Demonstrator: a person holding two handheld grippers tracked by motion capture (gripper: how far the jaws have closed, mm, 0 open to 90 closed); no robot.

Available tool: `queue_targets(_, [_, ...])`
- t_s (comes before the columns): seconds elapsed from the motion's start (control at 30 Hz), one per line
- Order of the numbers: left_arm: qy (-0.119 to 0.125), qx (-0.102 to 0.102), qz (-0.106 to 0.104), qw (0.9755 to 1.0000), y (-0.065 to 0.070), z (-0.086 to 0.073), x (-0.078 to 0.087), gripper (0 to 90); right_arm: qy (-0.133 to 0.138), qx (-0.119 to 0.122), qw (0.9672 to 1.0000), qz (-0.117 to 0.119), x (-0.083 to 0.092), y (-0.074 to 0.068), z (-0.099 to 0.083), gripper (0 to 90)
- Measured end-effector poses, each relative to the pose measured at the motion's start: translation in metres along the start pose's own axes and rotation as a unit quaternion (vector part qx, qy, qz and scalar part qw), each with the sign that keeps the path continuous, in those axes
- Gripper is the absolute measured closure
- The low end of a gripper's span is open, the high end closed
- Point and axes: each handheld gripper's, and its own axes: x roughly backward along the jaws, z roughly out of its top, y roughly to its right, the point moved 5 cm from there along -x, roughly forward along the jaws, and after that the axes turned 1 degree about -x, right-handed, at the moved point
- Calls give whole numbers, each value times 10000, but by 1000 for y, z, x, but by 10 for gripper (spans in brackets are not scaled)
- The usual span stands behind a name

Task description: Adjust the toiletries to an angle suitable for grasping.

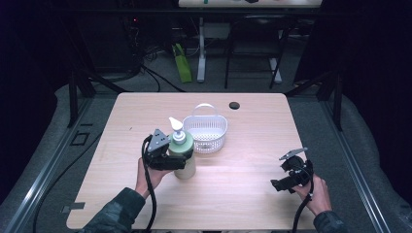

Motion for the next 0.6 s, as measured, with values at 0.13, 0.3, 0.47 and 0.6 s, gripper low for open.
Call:
queue_targets(0.13, [16, -16, -66, 10000, 6, 3, -6, 114, 6, 0, 10000, 16, 0, 0, 0, 0])
queue_targets(0.3, [12, -72, -152, 9999, 13, 6, -13, 114, 45, -1, 10000, 14, 1, 1, 0, 0])
queue_targets(0.47, [8, -109, -181, 9998, 15, 8, -18, 113, 145, 5, 9999, -10, 3, 2, 0, 0])
queue_targets(0.6, [31, -162, -101, 9998, 14, 10, -16, 89, 105, -13, 9999, -10, 2, 2, -1, 0])
